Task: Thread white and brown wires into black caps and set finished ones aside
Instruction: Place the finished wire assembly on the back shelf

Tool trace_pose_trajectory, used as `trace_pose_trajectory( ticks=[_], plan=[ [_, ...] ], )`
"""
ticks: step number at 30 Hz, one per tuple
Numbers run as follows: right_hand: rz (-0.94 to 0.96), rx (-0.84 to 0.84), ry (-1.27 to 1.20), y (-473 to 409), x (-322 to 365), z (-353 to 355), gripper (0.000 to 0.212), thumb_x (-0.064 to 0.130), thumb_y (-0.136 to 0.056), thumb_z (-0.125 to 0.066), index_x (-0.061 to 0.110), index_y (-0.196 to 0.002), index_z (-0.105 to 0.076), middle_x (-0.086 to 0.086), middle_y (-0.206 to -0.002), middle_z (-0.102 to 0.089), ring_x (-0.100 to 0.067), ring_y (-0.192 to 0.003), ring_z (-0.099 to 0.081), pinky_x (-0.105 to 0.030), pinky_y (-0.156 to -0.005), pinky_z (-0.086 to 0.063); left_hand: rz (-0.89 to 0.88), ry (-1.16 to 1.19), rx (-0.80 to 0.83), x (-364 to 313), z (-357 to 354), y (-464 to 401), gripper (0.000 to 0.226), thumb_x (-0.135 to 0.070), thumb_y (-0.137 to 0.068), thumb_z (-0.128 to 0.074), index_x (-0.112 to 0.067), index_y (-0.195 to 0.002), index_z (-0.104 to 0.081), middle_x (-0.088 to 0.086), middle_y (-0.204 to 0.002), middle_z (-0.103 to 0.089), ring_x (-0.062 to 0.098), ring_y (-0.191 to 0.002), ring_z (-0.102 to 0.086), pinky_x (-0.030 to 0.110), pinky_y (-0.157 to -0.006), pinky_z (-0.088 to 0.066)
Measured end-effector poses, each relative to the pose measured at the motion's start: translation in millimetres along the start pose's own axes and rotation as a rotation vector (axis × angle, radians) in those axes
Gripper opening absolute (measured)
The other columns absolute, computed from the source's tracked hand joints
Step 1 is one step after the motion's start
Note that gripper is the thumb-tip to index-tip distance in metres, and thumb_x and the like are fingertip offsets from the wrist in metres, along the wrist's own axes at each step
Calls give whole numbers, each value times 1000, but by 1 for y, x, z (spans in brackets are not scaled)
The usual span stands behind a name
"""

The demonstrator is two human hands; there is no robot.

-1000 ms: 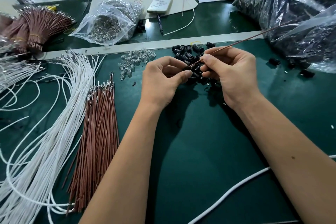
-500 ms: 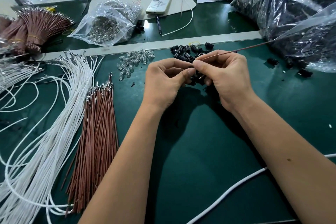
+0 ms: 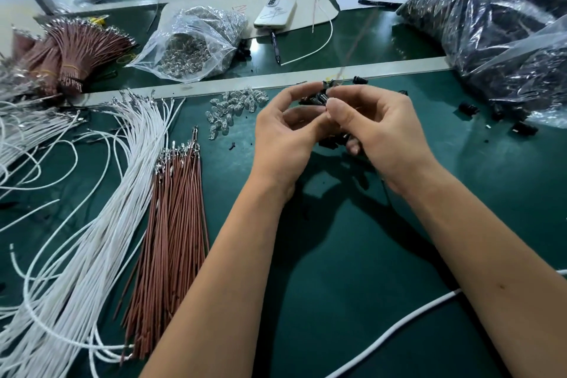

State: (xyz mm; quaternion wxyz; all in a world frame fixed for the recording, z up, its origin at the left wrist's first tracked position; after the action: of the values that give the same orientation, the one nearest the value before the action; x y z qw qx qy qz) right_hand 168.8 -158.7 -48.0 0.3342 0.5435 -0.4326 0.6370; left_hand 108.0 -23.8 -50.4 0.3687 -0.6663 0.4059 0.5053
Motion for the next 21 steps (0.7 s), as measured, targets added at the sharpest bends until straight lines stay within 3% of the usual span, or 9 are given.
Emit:
trace_pose_trajectory(
  ticks=[3, 7, 11, 14, 17, 19, 21],
  plan=[
    [105, -35, 270, 3, 3, -4, 25, 44, -91, -76, 20, -88, -71, 9, -67, -67, -4, -55, -57, -21, -53, -43, 92, 255, -79, 1, -1, 0, 18, 1, -86, -71, -8, -101, -72, 12, -88, -75, 16, -79, -70, 27, -77, -59],
    [169, 26, 277, 8, 10, -11, 16, 26, -94, -77, 16, -83, -72, 16, -59, -63, 0, -50, -54, -14, -52, -41, 210, 341, -57, 1, 0, 1, 8, -8, -89, -69, -14, -94, -71, -1, -82, -75, 7, -71, -67, 16, -61, -45],
    [183, 108, 273, 10, 17, -13, 14, 11, -92, -78, 6, -81, -73, -10, -67, -68, -16, -59, -54, -34, -54, -44, 303, 462, -60, -2, 4, -2, 8, -12, -91, -67, -18, -86, -69, -2, -81, -73, 5, -63, -60, 14, -55, -41],
    [93, 479, 327, 15, 19, -16, 15, 9, -90, -77, 9, -77, -70, -3, -64, -63, -8, -59, -53, -21, -57, -42, 274, 570, -168, -8, 22, -7, 3, -15, -87, -69, -17, -87, -68, -1, -81, -72, 5, -61, -61, 13, -51, -45],
    [-73, 851, 362, 27, 16, -19, 17, 14, -92, -72, 16, -76, -67, -2, -65, -63, -7, -57, -56, -21, -49, -44, 236, 594, -227, -14, 42, -9, 18, -19, -73, -73, -15, -90, -68, 0, -82, -72, 6, -64, -63, 12, -54, -48],
    [-120, 833, 332, 29, 13, -22, 15, 24, -93, -75, 17, -81, -70, 2, -65, -65, -6, -55, -56, -20, -44, -41, 247, 575, -223, -14, 47, -9, 17, -18, -76, -73, -15, -91, -67, 0, -81, -71, 6, -63, -63, 12, -53, -48],
    [-141, 631, 239, 25, 9, -27, 22, 36, -94, -75, 14, -90, -73, -8, -68, -67, -13, -56, -55, -20, -41, -38, 272, 519, -188, -13, 44, -9, 8, -13, -84, -70, -13, -91, -67, 1, -80, -71, 6, -62, -62, 13, -52, -48]
  ],
)
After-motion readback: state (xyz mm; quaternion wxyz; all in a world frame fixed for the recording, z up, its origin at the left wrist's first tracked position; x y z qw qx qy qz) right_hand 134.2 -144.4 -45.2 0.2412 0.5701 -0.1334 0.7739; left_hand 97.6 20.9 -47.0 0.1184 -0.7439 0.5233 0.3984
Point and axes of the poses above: each hand's wrist, its own y-axis away from the middle knuckle, its own z-axis out of the back of the hand, x = y × z, the point moved 4 cm from there along -y, towards the middle knuckle
